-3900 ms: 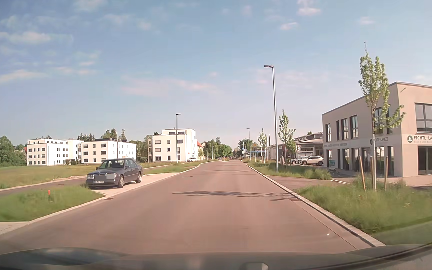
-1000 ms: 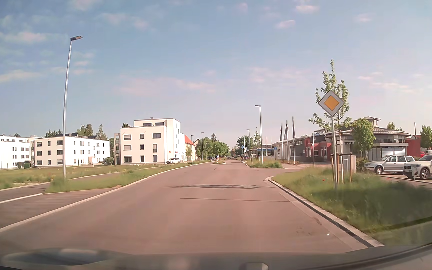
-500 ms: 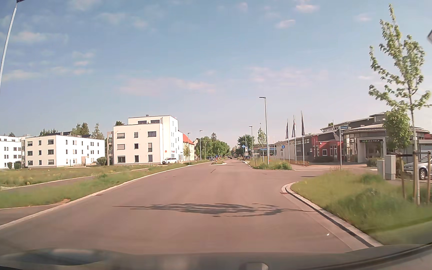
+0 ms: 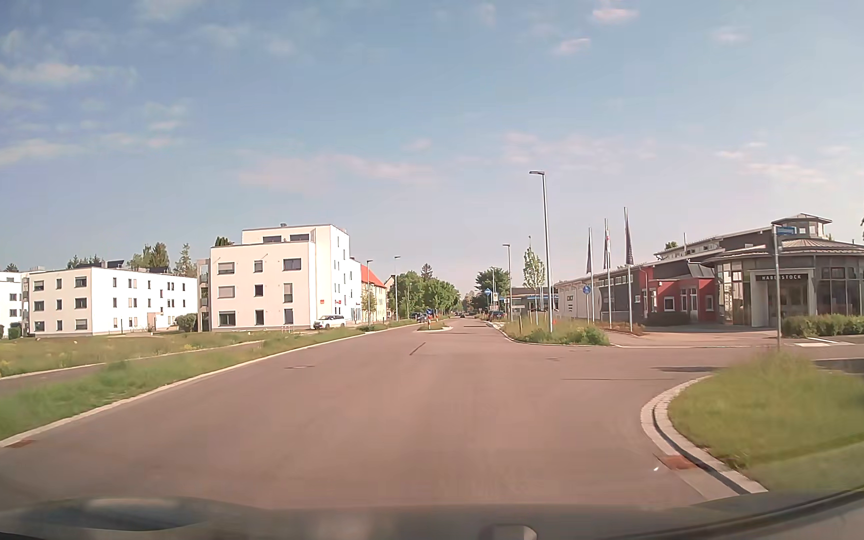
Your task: Follow the waypoints while adhering to traffic rules and regulations
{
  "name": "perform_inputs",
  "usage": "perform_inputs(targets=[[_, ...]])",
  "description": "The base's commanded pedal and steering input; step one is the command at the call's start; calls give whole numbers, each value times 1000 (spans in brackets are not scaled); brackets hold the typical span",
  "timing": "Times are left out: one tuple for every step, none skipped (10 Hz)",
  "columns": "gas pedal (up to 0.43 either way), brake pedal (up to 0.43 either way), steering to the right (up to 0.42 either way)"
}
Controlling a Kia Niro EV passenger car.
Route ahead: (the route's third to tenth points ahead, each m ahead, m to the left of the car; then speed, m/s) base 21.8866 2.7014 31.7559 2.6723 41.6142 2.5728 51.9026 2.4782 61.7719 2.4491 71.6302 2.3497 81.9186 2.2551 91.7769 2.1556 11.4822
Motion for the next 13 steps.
perform_inputs(targets=[[67,0,0],[67,0,0],[67,0,1],[67,0,1],[67,0,2],[59,0,2],[59,0,2],[59,0,2],[59,0,2],[59,0,3],[59,0,3],[59,0,3],[59,0,3]])
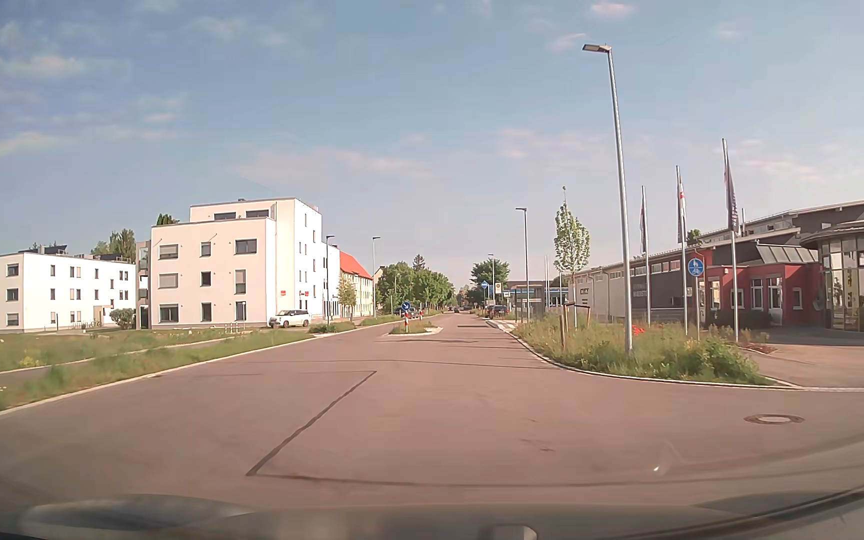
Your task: Follow the waypoints while adhering to traffic rules and regulations
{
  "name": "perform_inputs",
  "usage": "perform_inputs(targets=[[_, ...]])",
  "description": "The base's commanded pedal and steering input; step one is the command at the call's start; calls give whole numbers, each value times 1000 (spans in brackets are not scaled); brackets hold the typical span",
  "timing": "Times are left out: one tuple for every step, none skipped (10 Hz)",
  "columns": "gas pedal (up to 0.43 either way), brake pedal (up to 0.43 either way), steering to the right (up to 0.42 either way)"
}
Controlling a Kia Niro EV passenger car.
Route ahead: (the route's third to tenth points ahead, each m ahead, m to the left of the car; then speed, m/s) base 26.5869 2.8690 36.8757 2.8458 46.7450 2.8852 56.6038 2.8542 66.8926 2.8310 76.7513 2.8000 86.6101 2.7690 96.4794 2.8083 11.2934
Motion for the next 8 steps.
perform_inputs(targets=[[59,0,3],[59,0,3],[59,0,3],[59,0,3],[59,0,3],[59,0,3],[59,0,2],[59,0,1]])
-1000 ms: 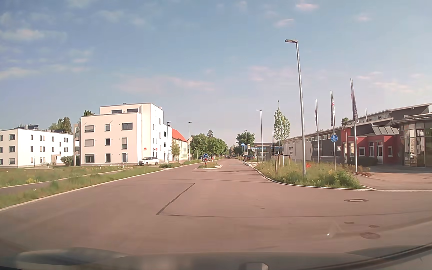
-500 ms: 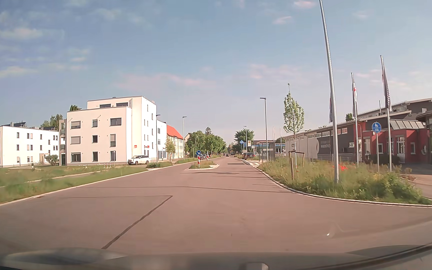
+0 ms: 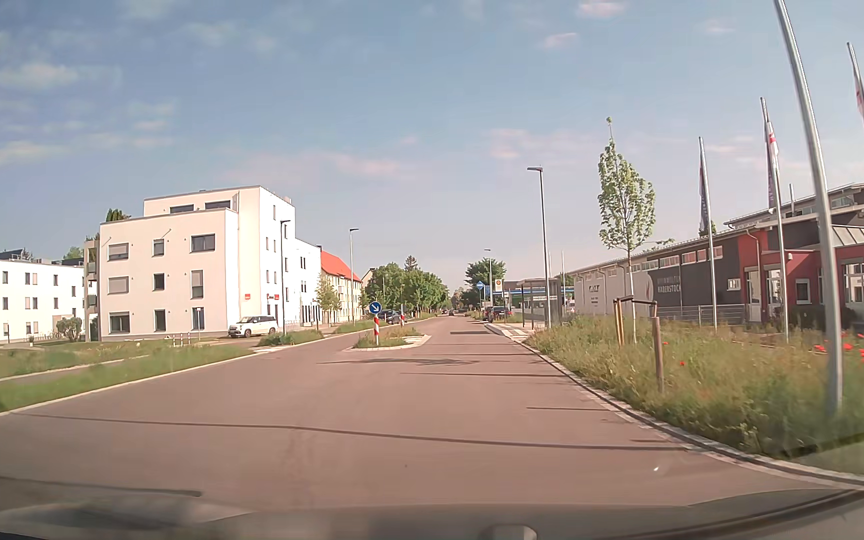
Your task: Follow the waypoints while adhering to traffic rules and regulations
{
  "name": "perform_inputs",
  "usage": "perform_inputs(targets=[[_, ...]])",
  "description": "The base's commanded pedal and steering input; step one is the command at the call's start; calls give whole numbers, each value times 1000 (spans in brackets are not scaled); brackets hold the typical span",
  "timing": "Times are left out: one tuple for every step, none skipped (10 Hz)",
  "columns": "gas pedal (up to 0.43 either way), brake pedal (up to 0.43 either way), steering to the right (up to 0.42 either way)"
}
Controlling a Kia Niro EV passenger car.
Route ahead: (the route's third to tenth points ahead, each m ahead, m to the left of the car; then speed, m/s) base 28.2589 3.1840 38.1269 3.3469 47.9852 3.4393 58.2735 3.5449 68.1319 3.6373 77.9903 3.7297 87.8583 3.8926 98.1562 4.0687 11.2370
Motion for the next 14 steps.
perform_inputs(targets=[[59,0,1],[47,0,0],[39,0,-3],[39,0,-5],[39,0,-5],[39,0,-5],[39,0,-5],[39,0,-4],[39,0,-4],[39,0,-3],[39,0,-3],[39,0,-3],[47,0,-3],[47,0,-3]])
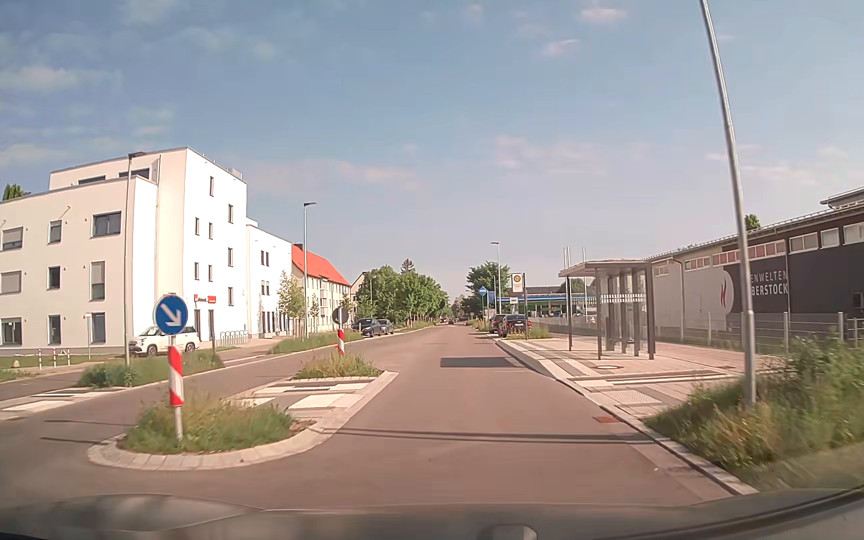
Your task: Follow the waypoints while adhering to traffic rules and regulations
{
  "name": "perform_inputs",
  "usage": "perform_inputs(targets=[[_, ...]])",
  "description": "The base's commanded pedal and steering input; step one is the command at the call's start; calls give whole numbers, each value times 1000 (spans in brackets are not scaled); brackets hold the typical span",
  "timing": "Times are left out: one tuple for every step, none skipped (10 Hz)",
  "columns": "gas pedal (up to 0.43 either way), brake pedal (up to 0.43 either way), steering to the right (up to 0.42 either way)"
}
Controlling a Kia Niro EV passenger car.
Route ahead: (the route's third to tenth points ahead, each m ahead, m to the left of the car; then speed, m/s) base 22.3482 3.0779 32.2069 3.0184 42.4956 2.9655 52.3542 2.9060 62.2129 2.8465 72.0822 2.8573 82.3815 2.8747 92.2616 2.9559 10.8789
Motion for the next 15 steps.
perform_inputs(targets=[[47,0,-3],[47,0,-3],[47,0,-3],[59,0,-3],[59,0,-3],[59,0,-3],[59,0,-3],[59,0,-3],[59,0,-4],[59,0,-5],[59,0,-8],[59,0,-10],[59,0,-10],[59,0,-9],[59,0,-9]])
